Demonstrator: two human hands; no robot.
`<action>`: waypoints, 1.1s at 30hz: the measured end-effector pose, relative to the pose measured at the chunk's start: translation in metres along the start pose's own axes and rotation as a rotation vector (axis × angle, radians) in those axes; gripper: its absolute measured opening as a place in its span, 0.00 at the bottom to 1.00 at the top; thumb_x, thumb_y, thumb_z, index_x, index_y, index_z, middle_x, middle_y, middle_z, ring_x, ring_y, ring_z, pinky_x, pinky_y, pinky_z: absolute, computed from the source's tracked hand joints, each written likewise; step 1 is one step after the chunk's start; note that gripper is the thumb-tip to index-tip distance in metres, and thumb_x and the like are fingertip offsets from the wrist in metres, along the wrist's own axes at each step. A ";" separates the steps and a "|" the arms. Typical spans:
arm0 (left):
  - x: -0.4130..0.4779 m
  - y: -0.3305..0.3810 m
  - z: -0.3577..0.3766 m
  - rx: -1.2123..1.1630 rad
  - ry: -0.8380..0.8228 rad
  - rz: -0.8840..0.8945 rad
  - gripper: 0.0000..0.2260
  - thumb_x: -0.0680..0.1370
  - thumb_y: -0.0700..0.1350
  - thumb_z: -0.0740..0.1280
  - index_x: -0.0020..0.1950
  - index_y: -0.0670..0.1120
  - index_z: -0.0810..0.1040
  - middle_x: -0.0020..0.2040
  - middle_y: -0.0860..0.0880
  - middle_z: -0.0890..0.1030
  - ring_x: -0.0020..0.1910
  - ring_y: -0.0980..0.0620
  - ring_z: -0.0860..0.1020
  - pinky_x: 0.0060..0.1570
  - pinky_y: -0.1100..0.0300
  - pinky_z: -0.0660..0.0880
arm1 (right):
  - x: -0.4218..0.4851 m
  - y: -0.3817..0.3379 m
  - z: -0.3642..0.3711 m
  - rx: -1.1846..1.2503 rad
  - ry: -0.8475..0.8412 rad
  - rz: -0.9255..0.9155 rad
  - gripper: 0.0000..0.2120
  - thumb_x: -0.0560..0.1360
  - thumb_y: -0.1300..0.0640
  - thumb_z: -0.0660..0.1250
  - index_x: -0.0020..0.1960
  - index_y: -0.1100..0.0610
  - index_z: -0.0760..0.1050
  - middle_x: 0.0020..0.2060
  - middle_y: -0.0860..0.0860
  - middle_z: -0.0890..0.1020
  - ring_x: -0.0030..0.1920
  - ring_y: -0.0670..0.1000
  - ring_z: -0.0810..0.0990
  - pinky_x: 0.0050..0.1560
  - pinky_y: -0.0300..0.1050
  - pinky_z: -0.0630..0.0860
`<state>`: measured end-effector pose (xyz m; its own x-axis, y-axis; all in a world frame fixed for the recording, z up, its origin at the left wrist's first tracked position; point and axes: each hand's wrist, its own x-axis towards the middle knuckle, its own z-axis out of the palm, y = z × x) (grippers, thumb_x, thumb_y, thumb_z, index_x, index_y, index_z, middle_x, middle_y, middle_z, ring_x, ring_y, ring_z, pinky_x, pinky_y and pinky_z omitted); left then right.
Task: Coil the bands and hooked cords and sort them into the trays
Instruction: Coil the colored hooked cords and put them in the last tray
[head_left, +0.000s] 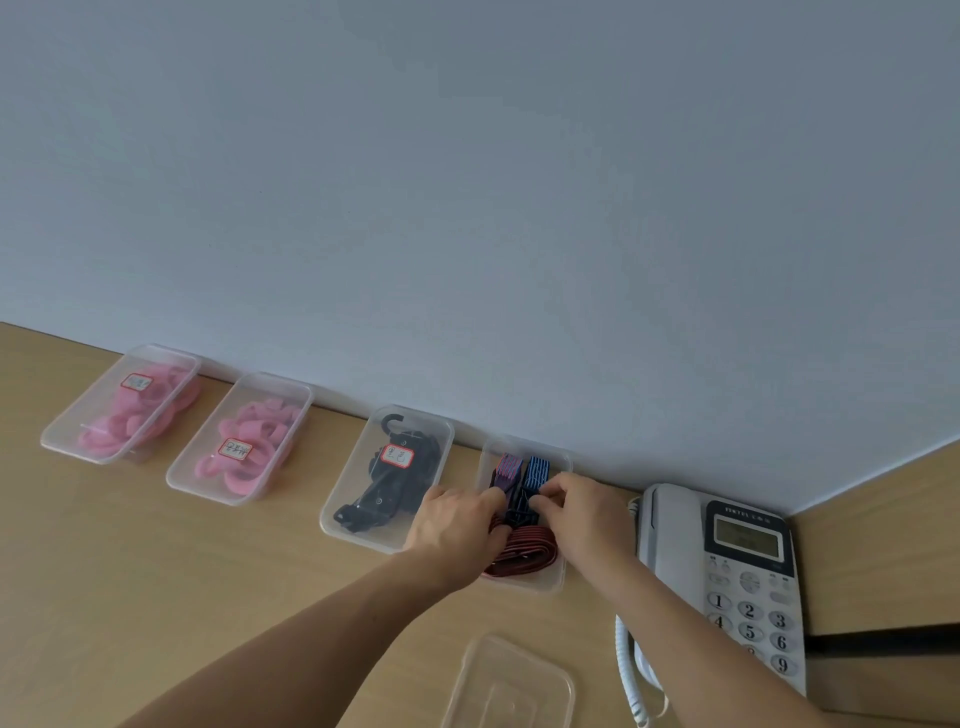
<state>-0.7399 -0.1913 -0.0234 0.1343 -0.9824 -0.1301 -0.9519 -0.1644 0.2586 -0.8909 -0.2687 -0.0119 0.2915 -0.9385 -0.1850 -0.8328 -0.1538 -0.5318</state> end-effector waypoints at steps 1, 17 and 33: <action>0.001 0.001 0.000 -0.013 0.002 -0.005 0.11 0.78 0.54 0.61 0.56 0.52 0.75 0.47 0.51 0.82 0.49 0.47 0.78 0.55 0.54 0.66 | 0.000 -0.001 0.001 -0.046 0.020 -0.002 0.07 0.74 0.45 0.71 0.47 0.47 0.80 0.43 0.45 0.84 0.45 0.49 0.82 0.40 0.43 0.71; 0.008 -0.002 0.000 -0.072 -0.037 -0.015 0.11 0.76 0.53 0.61 0.57 0.53 0.75 0.46 0.50 0.84 0.47 0.46 0.80 0.52 0.54 0.68 | -0.033 0.008 -0.002 -0.192 -0.122 -0.246 0.11 0.78 0.45 0.64 0.55 0.47 0.81 0.50 0.46 0.78 0.50 0.49 0.79 0.48 0.43 0.72; 0.003 0.001 -0.006 0.096 -0.004 -0.011 0.12 0.77 0.53 0.60 0.56 0.54 0.78 0.48 0.52 0.82 0.50 0.49 0.77 0.56 0.55 0.67 | -0.045 0.008 0.009 -0.229 -0.044 -0.265 0.13 0.80 0.43 0.59 0.54 0.47 0.78 0.52 0.44 0.76 0.47 0.48 0.79 0.44 0.43 0.74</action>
<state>-0.7383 -0.1948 -0.0177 0.1438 -0.9802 -0.1358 -0.9724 -0.1655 0.1646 -0.9059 -0.2251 -0.0155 0.5272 -0.8434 -0.1037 -0.8082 -0.4600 -0.3676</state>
